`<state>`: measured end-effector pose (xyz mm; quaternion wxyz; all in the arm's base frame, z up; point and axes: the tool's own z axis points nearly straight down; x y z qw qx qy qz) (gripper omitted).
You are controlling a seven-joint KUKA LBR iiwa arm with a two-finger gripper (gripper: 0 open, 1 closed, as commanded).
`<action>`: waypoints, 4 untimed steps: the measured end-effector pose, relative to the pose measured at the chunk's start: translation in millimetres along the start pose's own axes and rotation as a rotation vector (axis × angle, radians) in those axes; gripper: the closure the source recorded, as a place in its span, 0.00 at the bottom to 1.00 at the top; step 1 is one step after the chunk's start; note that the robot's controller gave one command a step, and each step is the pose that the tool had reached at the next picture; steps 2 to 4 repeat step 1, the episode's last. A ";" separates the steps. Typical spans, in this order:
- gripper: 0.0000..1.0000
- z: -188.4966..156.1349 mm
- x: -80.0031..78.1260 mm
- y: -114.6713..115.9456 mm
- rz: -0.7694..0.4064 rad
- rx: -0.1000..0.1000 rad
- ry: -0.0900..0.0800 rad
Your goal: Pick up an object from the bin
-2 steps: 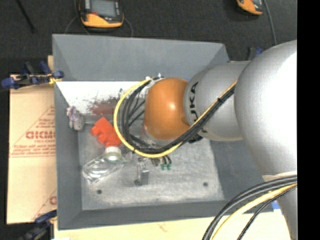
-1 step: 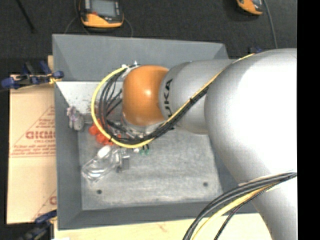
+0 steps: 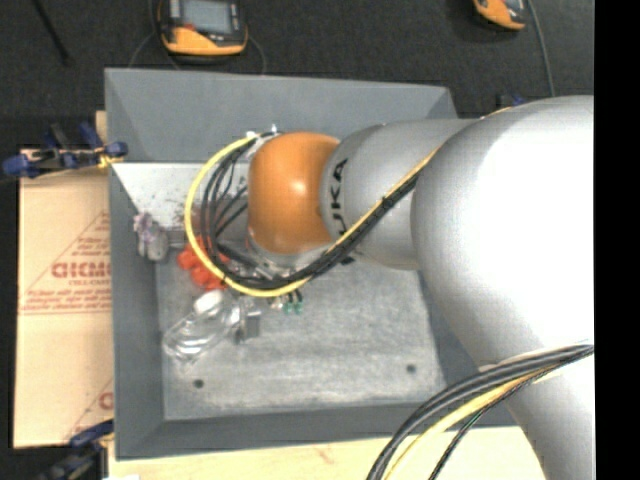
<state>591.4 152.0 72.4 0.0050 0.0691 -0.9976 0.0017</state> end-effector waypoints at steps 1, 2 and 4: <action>1.00 -144.9 9.6 2.8 -0.047 -0.002 -0.022; 1.00 -144.9 9.6 2.8 -0.047 -0.002 -0.022; 1.00 -144.9 9.6 2.8 -0.047 -0.002 -0.022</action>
Offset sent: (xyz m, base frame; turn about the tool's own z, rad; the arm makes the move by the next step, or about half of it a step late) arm -0.0111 0.0028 0.1389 -0.0492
